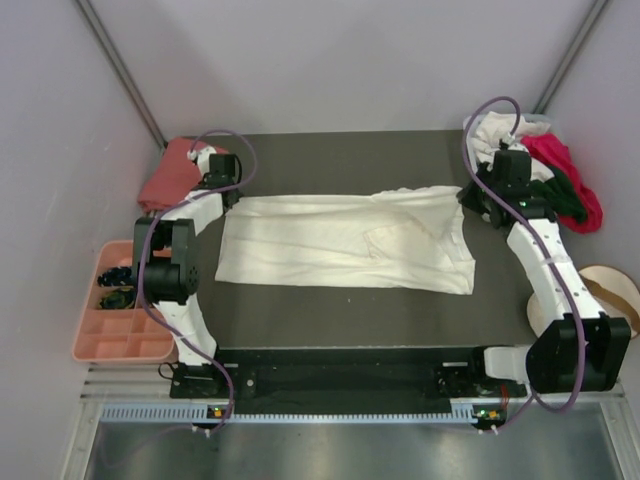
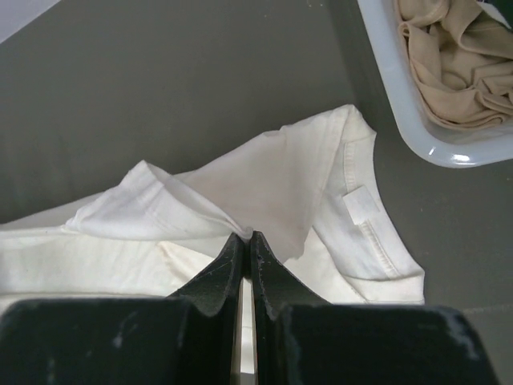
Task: Fold and stack the t-shirts
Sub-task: Fold the other side of the tshirt into a rectangle
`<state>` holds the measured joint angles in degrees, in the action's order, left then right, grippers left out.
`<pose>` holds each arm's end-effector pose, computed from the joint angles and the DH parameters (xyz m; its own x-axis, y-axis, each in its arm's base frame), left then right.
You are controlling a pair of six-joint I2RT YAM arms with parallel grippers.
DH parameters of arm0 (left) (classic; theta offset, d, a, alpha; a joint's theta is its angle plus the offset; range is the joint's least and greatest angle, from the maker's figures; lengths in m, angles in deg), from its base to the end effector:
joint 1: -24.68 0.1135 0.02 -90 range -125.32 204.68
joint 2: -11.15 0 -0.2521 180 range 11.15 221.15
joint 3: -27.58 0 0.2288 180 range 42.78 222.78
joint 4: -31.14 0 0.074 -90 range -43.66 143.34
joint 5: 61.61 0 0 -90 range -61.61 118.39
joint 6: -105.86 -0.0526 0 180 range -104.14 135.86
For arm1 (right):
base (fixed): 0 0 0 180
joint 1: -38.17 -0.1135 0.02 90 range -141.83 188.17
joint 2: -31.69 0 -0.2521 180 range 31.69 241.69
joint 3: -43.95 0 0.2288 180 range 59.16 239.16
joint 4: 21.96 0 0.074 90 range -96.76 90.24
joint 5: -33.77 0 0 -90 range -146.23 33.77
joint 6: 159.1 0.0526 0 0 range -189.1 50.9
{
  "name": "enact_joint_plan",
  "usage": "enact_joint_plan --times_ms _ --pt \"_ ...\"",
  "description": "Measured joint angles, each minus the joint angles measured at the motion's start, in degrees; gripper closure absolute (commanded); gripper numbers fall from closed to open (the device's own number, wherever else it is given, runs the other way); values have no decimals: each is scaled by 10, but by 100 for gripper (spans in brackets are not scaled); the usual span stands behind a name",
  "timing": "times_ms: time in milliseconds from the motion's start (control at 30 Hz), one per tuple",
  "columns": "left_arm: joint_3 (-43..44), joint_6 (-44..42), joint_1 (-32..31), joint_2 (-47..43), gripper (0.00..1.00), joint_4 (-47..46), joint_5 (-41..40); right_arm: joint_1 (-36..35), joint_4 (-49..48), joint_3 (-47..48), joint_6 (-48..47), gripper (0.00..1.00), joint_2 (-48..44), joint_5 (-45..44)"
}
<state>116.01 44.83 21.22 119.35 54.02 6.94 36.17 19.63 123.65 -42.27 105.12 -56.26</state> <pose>0.4049 -0.0052 0.1923 -0.4888 -0.4221 -0.7635 -0.5133 0.8468 -0.1395 0.2787 0.0097 0.3069 -0.5311 0.4331 -0.7282 0.2300 0.9009 0.3680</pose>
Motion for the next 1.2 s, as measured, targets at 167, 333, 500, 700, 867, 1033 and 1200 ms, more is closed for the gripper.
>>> enact_joint_plan --times_ms 167,333,500,700,867,1033,1200 --pt "-9 12 0 -6 100 5 0 0 14 0 0 100 -24 -2" --pt "-27 23 0 -21 100 6 0 0 20 -13 0 100 -41 3" --pt "-48 38 0 -46 100 15 -1 1 19 -76 3 100 -62 18" --pt "-98 72 -1 -103 100 32 -7 3 24 -129 5 100 -68 27" --pt "-157 101 -3 -150 100 37 -10 3 22 -145 5 100 -77 30" --pt "-196 115 -3 -161 100 40 -9 3 19 -163 5 100 -82 32" --pt "-199 120 -3 -161 100 39 -10 3 11 -168 17 100 -81 31"
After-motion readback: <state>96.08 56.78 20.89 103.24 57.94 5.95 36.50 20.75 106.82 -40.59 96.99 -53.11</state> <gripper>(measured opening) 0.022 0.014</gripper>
